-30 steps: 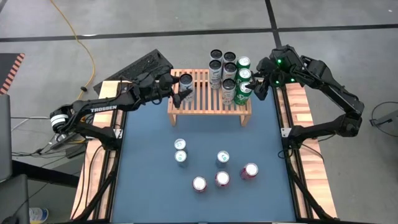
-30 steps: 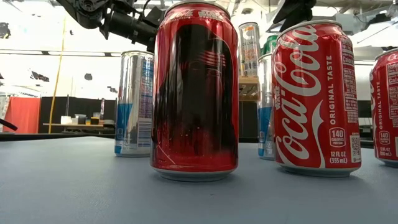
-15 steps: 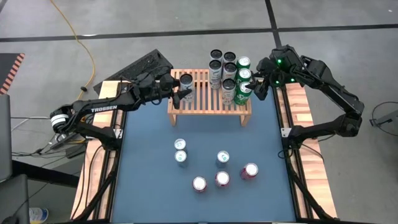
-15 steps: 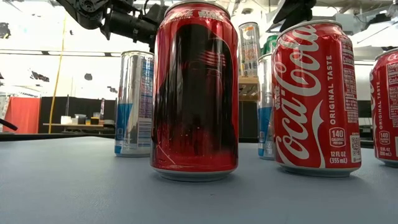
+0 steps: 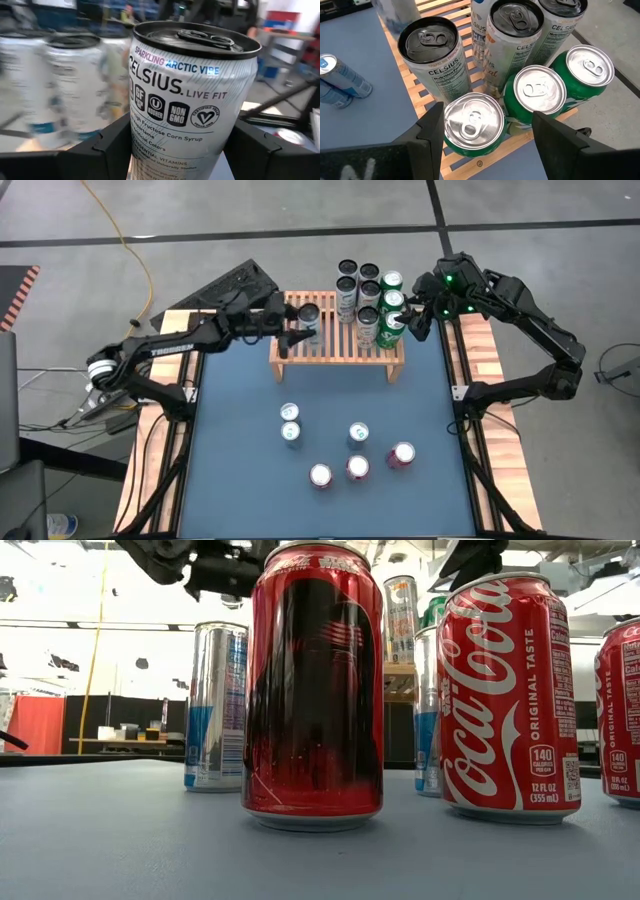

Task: Place canned beverage on shelf
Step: Put the white-blue soda can on the shelf aligned with the other white-blue soda can

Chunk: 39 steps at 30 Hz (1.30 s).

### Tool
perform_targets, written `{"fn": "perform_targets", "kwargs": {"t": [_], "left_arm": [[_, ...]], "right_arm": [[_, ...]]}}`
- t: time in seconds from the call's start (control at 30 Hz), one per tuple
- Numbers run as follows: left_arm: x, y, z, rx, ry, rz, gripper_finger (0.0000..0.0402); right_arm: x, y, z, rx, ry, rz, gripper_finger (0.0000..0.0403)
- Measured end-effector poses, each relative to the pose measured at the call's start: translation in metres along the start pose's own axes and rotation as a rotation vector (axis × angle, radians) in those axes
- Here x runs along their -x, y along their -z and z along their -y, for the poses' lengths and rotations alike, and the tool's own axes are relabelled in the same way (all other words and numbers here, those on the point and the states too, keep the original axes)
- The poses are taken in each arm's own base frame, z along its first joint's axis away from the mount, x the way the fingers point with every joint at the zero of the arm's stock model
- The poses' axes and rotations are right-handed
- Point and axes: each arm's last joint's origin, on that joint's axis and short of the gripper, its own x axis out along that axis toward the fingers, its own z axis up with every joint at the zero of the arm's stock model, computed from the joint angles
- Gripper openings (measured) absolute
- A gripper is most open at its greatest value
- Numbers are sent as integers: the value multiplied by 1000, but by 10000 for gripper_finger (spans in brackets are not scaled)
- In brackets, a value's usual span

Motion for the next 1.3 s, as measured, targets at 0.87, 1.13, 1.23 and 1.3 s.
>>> {"fn": "perform_targets", "kwargs": {"t": [0.87, 1.13, 1.23, 1.3], "left_arm": [[-79, 11, -45, -109, 199, -56, 240], [-81, 12, -41, -160, 180, -55, 240], [-85, 13, -44, -137, 154, -52, 240], [-85, 15, -45, -116, 146, -73, 240]], "right_arm": [[0, 4, 0, -1, -5, -37, 240], [0, 4, 0, -1, -5, -37, 240], [0, 4, 0, 0, -5, -37, 240], [0, 4, 0, 0, -5, -37, 240]]}}
